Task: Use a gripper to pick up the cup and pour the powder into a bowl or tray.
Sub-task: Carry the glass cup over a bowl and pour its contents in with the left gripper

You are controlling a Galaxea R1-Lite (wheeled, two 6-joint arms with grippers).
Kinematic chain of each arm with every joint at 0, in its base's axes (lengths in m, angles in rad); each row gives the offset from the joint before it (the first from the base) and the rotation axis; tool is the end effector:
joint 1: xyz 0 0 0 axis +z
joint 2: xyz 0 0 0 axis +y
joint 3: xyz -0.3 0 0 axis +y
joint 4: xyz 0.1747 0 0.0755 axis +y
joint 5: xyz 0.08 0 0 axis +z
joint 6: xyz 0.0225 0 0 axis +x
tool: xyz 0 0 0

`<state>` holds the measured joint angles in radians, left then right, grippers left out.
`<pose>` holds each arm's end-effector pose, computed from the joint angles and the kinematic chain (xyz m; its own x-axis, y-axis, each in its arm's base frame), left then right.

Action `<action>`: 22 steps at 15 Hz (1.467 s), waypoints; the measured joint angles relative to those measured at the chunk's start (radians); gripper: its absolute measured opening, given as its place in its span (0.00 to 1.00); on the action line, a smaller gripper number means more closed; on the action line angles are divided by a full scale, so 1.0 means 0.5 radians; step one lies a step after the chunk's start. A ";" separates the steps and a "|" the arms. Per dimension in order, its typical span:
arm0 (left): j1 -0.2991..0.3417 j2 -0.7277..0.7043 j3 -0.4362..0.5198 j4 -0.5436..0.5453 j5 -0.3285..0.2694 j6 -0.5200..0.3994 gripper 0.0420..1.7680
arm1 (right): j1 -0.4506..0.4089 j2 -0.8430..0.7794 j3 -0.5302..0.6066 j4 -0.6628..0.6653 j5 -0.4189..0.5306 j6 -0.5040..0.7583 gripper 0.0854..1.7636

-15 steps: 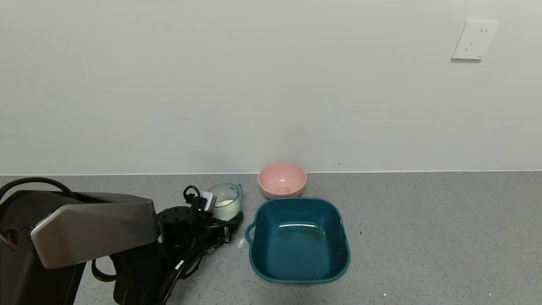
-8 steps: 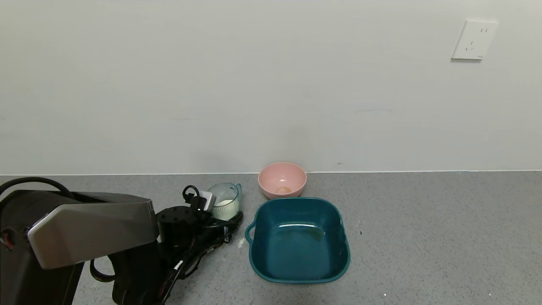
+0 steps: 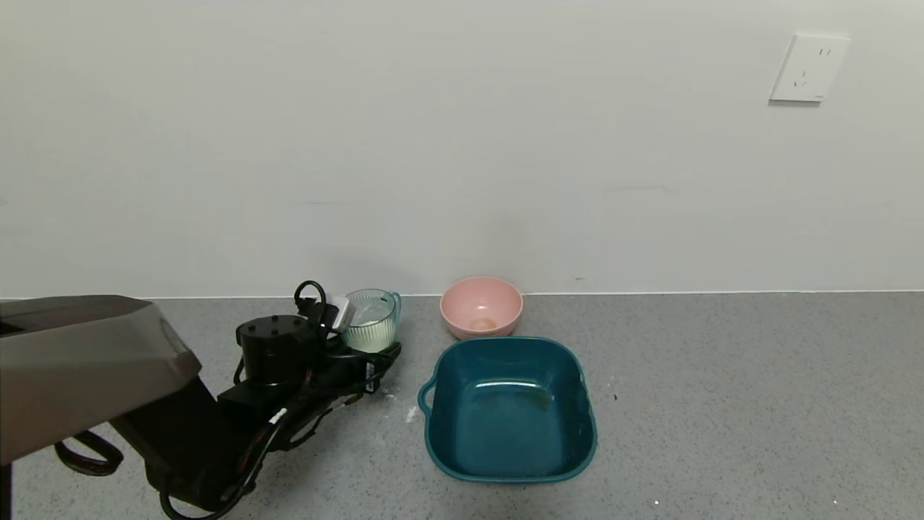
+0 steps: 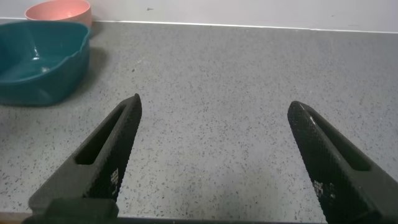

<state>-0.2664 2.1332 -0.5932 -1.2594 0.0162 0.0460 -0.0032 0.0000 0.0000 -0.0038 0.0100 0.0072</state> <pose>0.3274 -0.0890 0.0531 0.9311 -0.2373 -0.2769 0.2602 0.9643 0.0487 -0.0228 0.0003 0.0759 1.0000 0.0068 0.0038 -0.0068 1.0000 0.0072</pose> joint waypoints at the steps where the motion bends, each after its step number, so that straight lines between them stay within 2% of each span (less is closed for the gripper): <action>1: 0.009 -0.083 -0.038 0.114 0.013 0.085 0.70 | 0.000 0.000 0.000 0.000 0.001 0.001 0.97; 5: 0.008 -0.263 -0.183 0.235 0.081 0.387 0.70 | 0.000 0.000 0.000 -0.001 0.001 0.001 0.97; 11: -0.027 -0.354 -0.243 0.275 0.099 0.784 0.70 | 0.000 0.000 0.000 -0.001 0.001 0.001 0.97; 14: -0.112 -0.424 -0.257 0.446 0.143 0.909 0.70 | 0.000 0.001 0.000 -0.001 0.000 0.001 0.97; 17: -0.206 -0.504 -0.266 0.624 0.240 1.022 0.70 | 0.000 0.000 0.000 -0.001 0.000 0.000 0.97; 22: -0.373 -0.586 -0.272 0.681 0.427 1.385 0.70 | 0.000 0.000 0.000 0.000 0.001 0.001 0.97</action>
<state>-0.4530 1.8400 -0.7291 -0.9187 0.2298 0.7383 -0.0032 0.0000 0.0000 -0.0038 0.0104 0.0077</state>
